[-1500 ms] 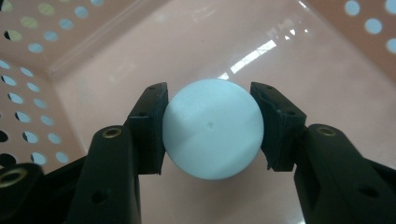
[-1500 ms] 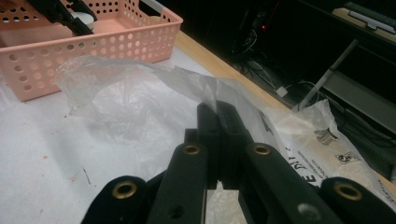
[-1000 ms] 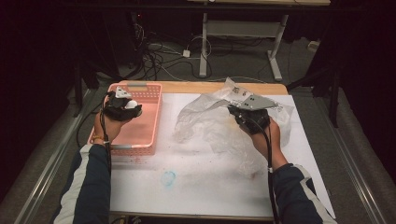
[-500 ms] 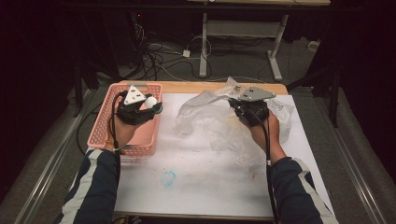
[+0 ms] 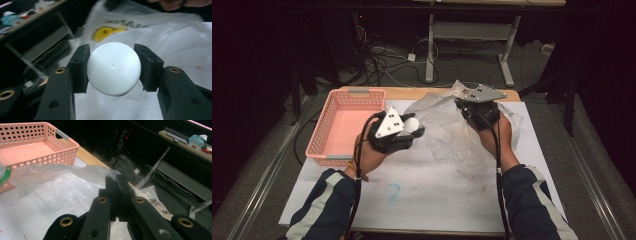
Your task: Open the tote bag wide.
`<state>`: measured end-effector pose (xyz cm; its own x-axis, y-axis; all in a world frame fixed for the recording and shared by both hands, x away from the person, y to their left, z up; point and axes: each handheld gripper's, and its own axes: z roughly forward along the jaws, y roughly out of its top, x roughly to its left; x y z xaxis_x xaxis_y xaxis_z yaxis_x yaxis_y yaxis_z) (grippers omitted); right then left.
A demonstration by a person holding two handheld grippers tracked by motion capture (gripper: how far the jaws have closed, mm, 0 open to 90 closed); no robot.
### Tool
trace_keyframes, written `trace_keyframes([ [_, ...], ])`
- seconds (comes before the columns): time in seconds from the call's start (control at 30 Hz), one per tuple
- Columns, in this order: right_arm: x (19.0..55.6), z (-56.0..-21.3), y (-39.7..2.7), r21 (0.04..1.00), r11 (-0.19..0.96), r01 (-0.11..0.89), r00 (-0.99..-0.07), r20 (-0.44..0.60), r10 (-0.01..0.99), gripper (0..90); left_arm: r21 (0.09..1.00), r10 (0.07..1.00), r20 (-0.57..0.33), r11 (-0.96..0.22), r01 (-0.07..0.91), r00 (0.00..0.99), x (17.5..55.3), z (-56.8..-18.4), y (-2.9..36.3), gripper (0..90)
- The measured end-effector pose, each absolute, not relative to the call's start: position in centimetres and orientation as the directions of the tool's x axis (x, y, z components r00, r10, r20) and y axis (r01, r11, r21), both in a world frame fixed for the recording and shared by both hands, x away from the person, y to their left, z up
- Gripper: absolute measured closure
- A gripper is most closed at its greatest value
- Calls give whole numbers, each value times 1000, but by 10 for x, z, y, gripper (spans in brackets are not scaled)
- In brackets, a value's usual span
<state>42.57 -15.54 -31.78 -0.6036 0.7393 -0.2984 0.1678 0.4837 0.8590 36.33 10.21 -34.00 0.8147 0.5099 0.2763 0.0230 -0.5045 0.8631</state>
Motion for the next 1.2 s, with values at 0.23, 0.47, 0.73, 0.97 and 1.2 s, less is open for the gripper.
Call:
trace_keyframes([
  [0.23,417,-312,-150,873,462,154,-638,-269,721,900,808,445,296,-588,26,845,367,-382,51,480],
  [0.47,410,-311,-142,871,473,134,-668,-273,692,900,776,469,352,-630,27,810,393,-411,26,480],
  [0.73,408,-315,-140,872,470,138,-686,-258,680,900,776,540,261,-611,159,800,435,-448,16,479],
  [0.97,408,-319,-139,873,465,145,-695,-245,676,900,752,572,254,-624,213,780,448,-460,4,476],
  [1.2,409,-321,-141,873,463,154,-691,-240,682,900,778,592,249,-594,206,767,439,-449,5,330],
])
